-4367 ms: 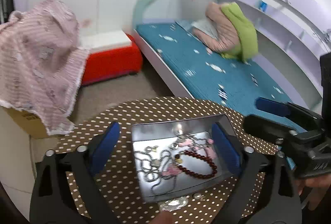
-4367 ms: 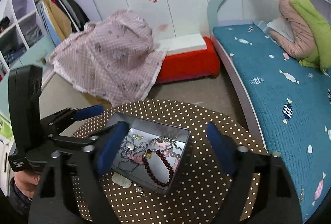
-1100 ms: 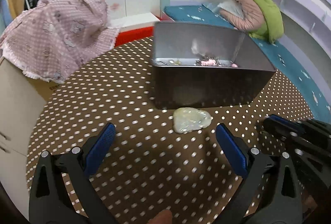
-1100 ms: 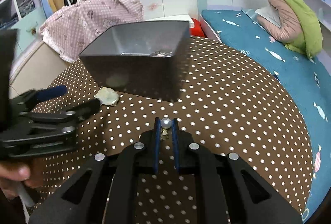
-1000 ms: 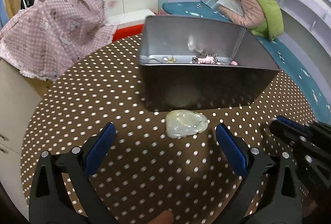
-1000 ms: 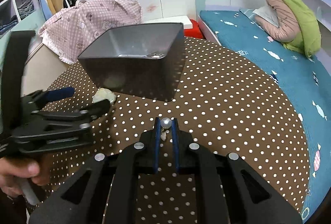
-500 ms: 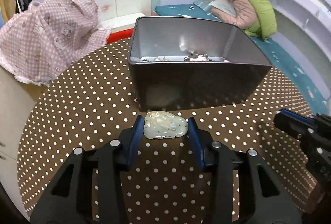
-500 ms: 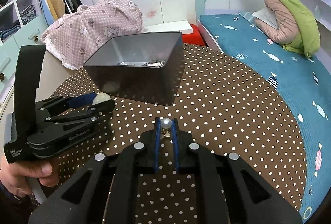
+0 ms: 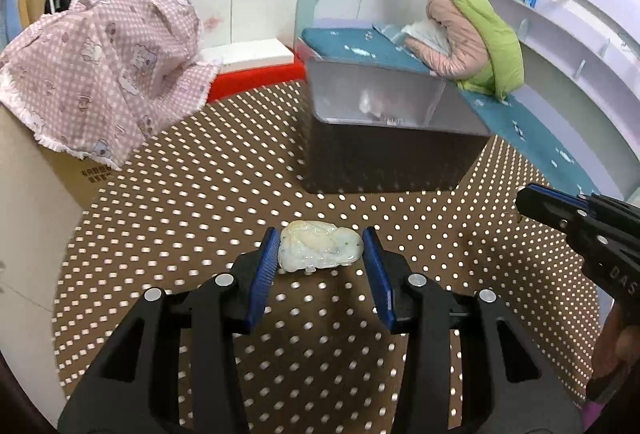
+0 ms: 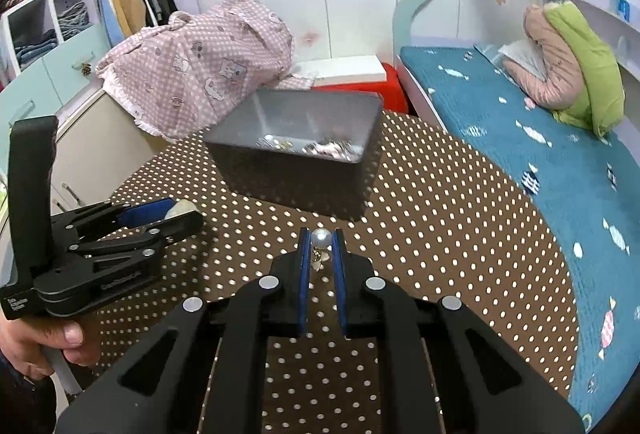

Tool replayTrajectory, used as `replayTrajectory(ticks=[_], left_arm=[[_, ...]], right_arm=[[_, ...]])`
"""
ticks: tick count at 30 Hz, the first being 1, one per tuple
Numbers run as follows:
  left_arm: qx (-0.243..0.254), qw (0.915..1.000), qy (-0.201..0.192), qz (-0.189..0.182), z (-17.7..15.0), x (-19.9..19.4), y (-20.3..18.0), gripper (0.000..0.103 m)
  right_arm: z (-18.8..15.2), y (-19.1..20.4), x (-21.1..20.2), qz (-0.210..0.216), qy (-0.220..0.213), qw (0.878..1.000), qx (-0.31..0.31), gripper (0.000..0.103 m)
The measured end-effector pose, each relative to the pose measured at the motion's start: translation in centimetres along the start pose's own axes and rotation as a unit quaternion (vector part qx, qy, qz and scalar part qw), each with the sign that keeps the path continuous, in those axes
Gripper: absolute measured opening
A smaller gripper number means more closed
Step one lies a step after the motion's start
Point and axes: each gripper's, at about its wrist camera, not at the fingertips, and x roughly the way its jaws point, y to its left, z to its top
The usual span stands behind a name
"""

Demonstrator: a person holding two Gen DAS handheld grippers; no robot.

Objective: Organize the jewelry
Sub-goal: 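Carry the pendant and earring into the grey box and open both tools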

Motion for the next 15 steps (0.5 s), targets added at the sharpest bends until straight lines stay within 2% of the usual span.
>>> replayTrajectory(ticks=[6,11,15], left_arm=[[0.0,0.9992,-0.041,0.005,1.3,-4.1,0.6,0.042],[0.009,0.9967,-0.081,0.004,4.2,-6.6,0.5,0.042],[0.023,0.9944,-0.103,0.001,6.9,-7.2,-0.4,0.042]], right_arm=[[1.8,1.3,-1.7,0.012,-0.023,0.999,-0.02,0.009],[4.3,1.8,-3.0,0.015,-0.051,0.998,-0.037,0.009],[6.8,1.4,-3.2,0.01,-0.069,0.996,-0.046,0.009]])
